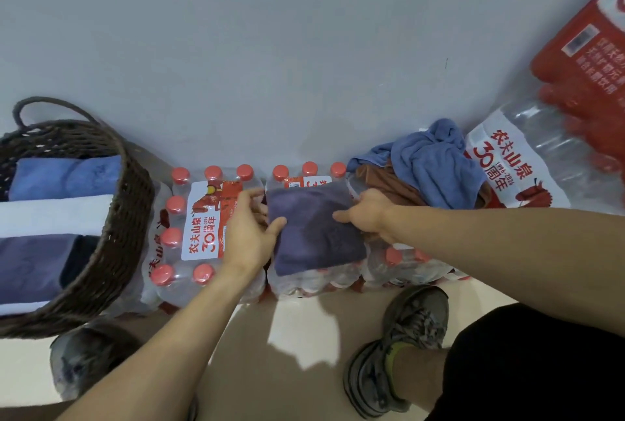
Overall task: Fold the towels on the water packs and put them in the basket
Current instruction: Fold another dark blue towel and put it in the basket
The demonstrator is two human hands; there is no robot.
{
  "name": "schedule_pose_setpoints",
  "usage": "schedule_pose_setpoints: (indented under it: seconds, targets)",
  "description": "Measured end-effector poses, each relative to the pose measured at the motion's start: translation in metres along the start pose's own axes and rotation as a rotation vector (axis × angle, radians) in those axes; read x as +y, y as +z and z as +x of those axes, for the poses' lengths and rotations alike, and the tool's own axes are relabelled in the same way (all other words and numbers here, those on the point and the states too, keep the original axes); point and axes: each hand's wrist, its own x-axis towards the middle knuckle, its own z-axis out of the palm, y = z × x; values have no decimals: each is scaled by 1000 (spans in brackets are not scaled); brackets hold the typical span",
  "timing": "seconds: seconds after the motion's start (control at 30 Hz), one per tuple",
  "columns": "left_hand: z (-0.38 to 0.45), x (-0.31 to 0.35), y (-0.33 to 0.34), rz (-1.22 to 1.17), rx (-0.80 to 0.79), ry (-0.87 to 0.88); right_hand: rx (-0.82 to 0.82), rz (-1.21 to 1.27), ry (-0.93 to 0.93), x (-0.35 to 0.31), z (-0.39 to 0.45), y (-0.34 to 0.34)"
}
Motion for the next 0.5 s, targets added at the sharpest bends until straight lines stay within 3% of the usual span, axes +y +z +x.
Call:
schedule_pose_setpoints:
  seconds: [0.1, 0.17, 0.2, 0.27, 0.37, 0.5]
  targets:
    - [-4, -1, -2, 169, 96, 83, 153, -234, -47, 2, 2, 2]
    - [-11, 1, 0, 305, 116, 267, 259, -286, -149, -1, -2, -2]
    - [-16, 2, 2, 312, 95, 374, 238, -270, -238, -4, -4, -4]
    - [-27, -1, 9, 282, 2, 511, -5, -266, -396, -10, -10, -9]
    - [-40, -14, 15, 295, -108, 515, -361, -545, -512, -7, -16, -8]
    - [-45, -32, 12, 343, -206, 618, -335, -767, -657, 1, -14, -7]
